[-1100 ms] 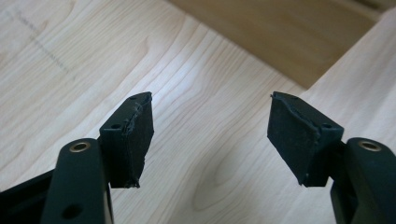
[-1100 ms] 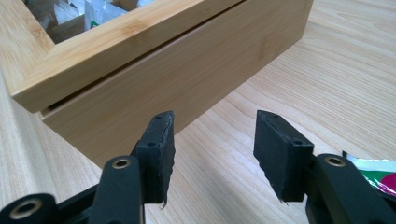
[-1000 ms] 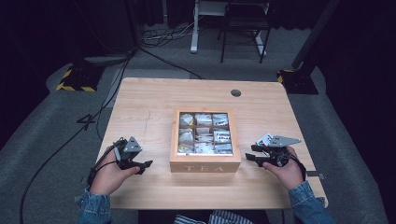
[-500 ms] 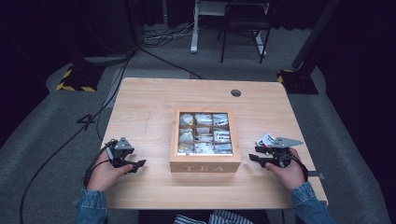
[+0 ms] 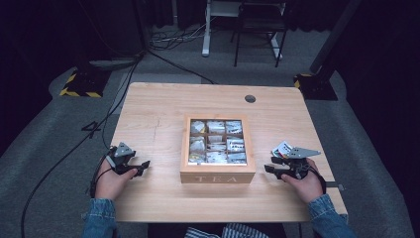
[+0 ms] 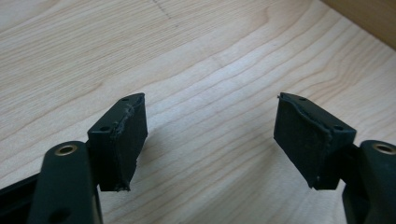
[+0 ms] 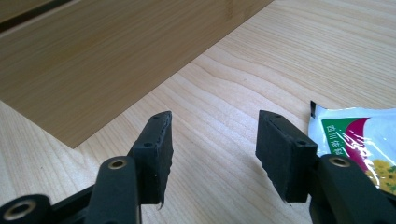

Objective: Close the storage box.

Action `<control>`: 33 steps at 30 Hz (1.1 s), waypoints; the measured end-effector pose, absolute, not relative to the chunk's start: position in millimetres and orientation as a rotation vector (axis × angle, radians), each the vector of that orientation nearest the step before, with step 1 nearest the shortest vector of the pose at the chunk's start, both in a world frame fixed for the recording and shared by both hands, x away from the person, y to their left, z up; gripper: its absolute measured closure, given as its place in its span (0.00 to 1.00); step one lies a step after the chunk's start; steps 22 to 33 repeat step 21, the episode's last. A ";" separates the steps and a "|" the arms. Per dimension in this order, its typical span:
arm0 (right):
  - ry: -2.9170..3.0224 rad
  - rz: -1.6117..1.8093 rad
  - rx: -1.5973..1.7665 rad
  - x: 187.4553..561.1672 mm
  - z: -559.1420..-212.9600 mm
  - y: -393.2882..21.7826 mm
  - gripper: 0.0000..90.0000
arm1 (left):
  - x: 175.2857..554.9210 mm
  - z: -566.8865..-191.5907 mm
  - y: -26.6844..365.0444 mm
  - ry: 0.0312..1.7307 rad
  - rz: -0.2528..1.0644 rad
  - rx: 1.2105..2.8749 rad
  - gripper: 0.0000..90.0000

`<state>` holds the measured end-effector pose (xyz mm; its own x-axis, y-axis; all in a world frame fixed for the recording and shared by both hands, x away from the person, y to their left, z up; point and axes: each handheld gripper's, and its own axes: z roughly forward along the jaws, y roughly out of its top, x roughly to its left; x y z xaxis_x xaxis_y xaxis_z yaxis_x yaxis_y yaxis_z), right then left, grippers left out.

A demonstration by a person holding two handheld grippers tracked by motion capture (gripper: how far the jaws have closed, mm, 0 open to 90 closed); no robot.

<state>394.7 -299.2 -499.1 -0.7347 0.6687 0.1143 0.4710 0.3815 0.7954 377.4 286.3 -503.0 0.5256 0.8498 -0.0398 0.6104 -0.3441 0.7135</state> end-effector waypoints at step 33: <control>2.444 1.212 0.961 385.6 -501.2 -291.1 0.51 | 388.2 -506.1 287.5 1.379 0.491 2.056 0.00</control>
